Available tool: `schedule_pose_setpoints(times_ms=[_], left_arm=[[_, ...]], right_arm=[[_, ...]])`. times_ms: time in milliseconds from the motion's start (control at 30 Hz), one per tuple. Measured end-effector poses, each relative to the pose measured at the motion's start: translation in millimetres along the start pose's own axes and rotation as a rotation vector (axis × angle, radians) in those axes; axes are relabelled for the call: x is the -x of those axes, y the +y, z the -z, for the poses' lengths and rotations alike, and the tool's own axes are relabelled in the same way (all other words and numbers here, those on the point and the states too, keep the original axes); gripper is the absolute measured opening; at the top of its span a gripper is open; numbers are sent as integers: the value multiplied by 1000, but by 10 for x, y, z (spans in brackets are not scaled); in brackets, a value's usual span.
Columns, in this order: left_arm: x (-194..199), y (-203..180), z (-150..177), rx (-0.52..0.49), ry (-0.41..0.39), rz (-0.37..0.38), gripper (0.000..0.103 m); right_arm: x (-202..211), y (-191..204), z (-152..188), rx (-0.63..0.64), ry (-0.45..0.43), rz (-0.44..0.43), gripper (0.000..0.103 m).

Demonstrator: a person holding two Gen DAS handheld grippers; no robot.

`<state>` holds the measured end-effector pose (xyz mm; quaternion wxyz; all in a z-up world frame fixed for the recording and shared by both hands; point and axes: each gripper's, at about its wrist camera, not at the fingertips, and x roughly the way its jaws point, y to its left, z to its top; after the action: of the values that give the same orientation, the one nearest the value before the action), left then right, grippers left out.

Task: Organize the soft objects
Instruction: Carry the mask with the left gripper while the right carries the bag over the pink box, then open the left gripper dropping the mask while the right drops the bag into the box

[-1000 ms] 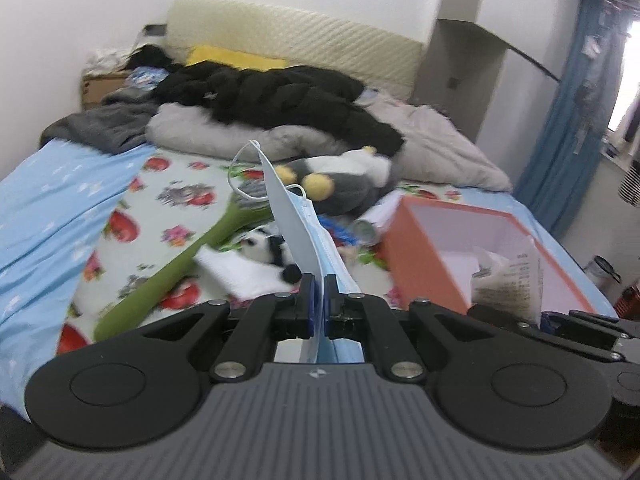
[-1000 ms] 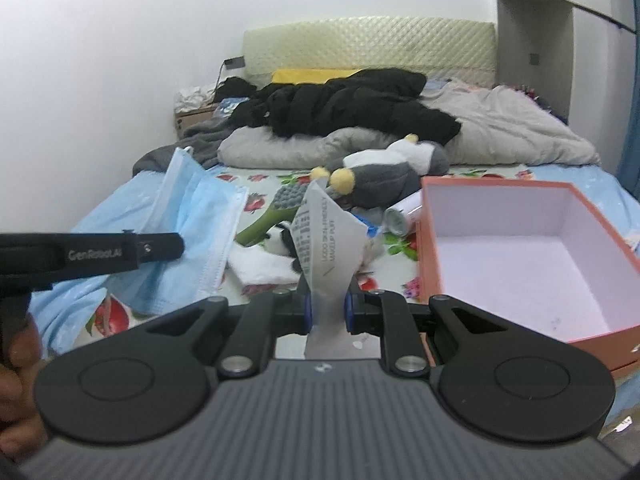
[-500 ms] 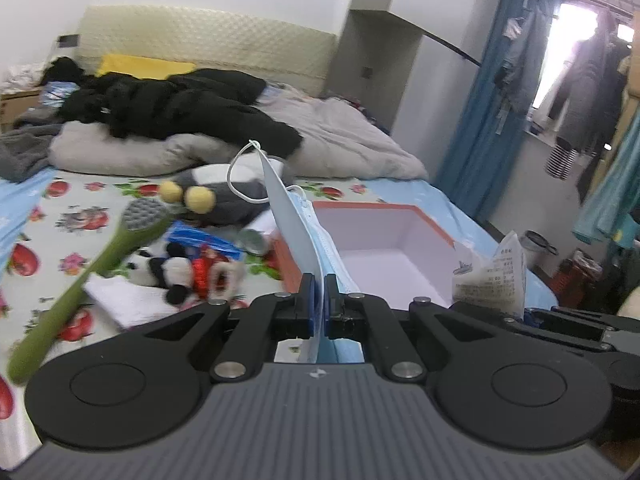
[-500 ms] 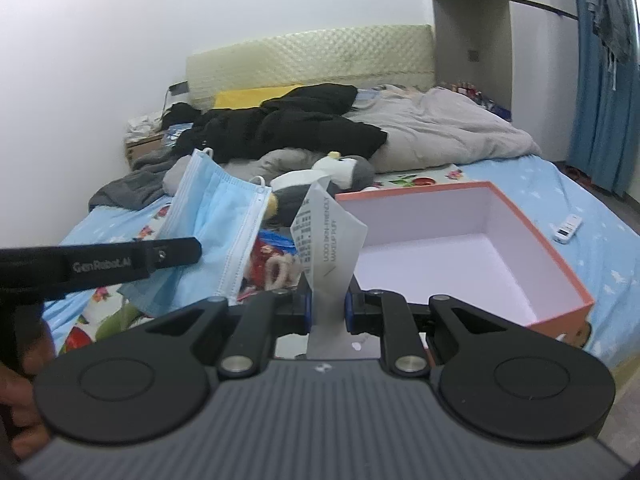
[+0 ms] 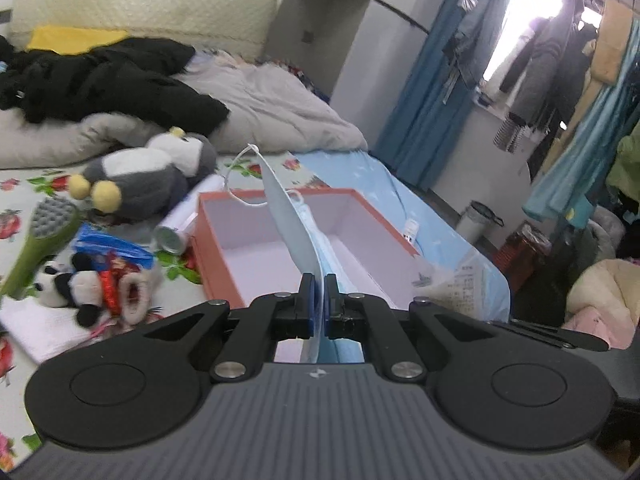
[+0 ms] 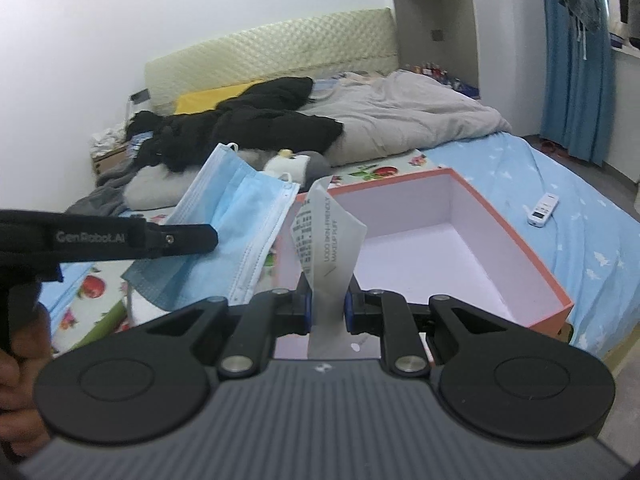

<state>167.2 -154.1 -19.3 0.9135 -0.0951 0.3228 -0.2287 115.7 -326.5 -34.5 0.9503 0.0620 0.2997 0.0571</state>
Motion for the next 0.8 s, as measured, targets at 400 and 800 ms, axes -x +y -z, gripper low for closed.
schedule_pose_setpoints(times_ms=[400,800], left_arm=[[-1195,-30,-153,-22,164,44,5],[-2113,155,-164,9,262,4,5]], right_arm=[[-712,-450,-58,-52,105,31,19],[-1339,-740,92,-43,196,44,20]])
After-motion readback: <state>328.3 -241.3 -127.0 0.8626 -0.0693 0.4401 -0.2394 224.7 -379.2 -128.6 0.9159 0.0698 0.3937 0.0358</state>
